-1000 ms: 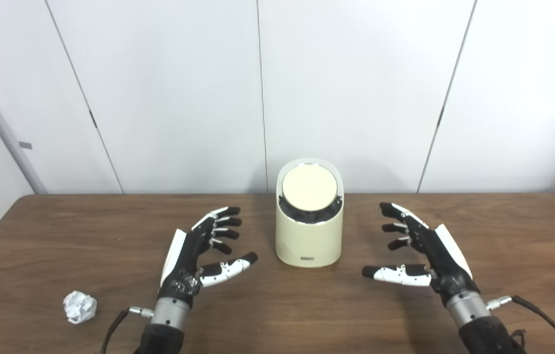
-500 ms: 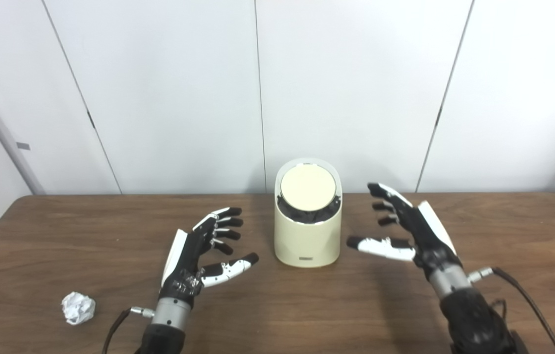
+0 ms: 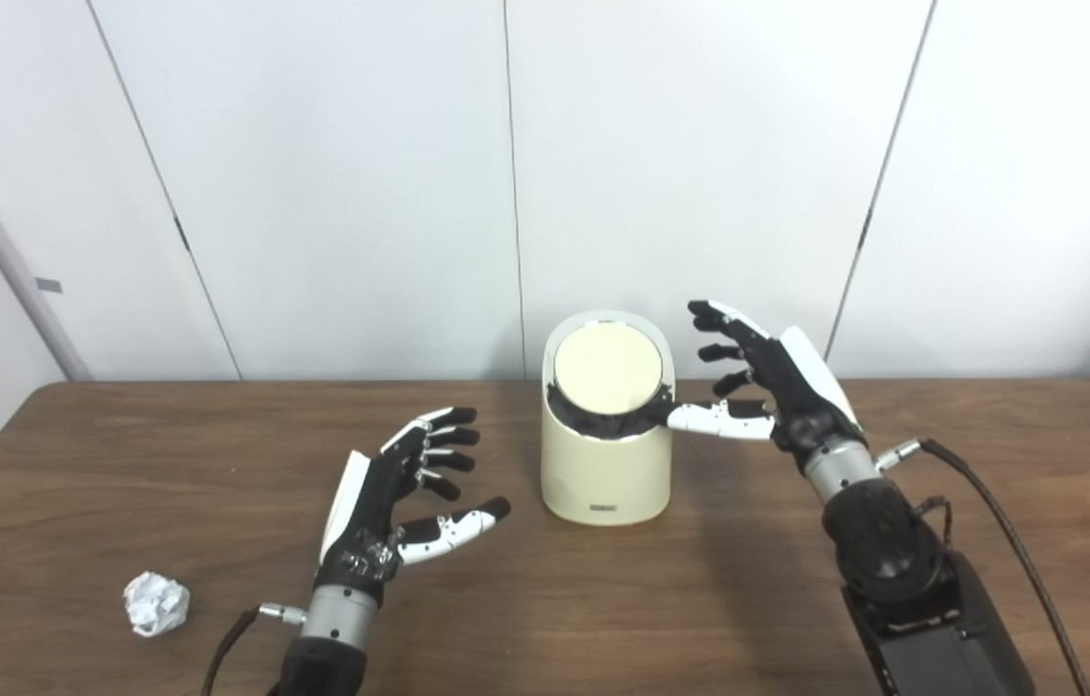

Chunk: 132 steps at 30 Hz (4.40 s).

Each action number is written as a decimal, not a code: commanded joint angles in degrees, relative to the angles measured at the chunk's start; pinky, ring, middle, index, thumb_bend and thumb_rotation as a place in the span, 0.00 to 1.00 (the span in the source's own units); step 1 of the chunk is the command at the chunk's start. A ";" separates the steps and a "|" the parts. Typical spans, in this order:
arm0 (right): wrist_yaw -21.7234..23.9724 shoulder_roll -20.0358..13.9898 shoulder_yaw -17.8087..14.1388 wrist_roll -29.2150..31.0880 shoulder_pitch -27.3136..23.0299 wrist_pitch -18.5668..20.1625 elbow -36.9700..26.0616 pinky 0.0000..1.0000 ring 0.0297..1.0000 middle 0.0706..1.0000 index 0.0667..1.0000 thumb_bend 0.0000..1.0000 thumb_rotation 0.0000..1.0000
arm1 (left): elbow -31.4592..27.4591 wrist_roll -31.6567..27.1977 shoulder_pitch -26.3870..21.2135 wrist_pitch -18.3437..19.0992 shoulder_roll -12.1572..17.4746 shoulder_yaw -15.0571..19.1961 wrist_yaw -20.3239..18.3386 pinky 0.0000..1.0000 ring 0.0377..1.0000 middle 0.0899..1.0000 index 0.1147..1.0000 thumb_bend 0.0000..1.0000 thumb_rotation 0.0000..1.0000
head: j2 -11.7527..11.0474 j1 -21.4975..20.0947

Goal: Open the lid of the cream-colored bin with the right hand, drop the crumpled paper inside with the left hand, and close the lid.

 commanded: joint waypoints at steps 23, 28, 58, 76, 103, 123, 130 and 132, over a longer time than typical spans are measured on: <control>-1.02 1.32 3.15 -2.69 -8.98 1.06 3.48 0.60 0.78 0.86 0.87 0.83 0.42 | -1.31 0.03 -1.44 -2.22 -0.53 -0.18 0.62 0.53 0.65 0.71 0.75 0.70 0.03 | 0.44 0.04; -0.96 2.05 3.64 -3.38 -9.76 2.06 3.82 0.61 0.79 0.87 0.87 0.83 0.41 | -1.44 0.02 -1.42 -2.18 -0.48 -0.20 0.52 0.53 0.65 0.71 0.76 0.70 0.03 | 0.67 0.01; -2.18 1.04 6.58 -7.75 -12.61 2.32 11.09 0.63 0.80 0.86 0.85 0.77 0.30 | -2.95 0.25 -0.50 -1.10 -0.76 -0.17 0.32 0.54 0.66 0.71 0.76 0.70 0.04 | 1.45 0.74; -4.09 -0.42 10.12 -11.96 -11.91 4.71 11.93 0.58 0.73 0.83 0.81 0.69 0.00 | -2.94 0.08 -0.20 -1.70 -0.66 -0.19 0.29 0.54 0.66 0.72 0.76 0.70 0.04 | 1.98 0.64; -3.07 -2.98 -2.82 0.76 -3.34 0.55 -2.20 0.69 0.81 0.87 0.85 0.61 0.80 | -2.37 -0.59 -0.81 -1.41 -0.26 -0.04 -0.22 0.53 0.65 0.71 0.76 0.70 0.03 | 1.59 0.24; -3.75 -2.81 -5.31 6.39 14.69 -5.95 -9.43 0.60 0.74 0.83 0.84 0.70 0.29 | -2.39 -0.19 -1.45 -1.33 0.05 -0.28 -0.27 0.53 0.65 0.72 0.76 0.69 0.04 | 1.66 0.94; -3.06 -3.34 -6.00 7.30 16.08 -6.23 -9.94 0.59 0.76 0.84 0.84 0.69 0.20 | -3.19 0.19 -1.35 -0.78 -0.10 -0.45 -0.21 0.54 0.65 0.71 0.75 0.70 0.05 | 1.58 8.00; -2.71 -3.79 -6.41 8.26 16.33 -7.17 -9.76 0.60 0.76 0.85 0.85 0.68 0.21 | -3.48 0.65 -1.24 -0.56 -0.39 -0.67 -0.04 0.54 0.65 0.71 0.76 0.70 0.05 | 1.45 10.05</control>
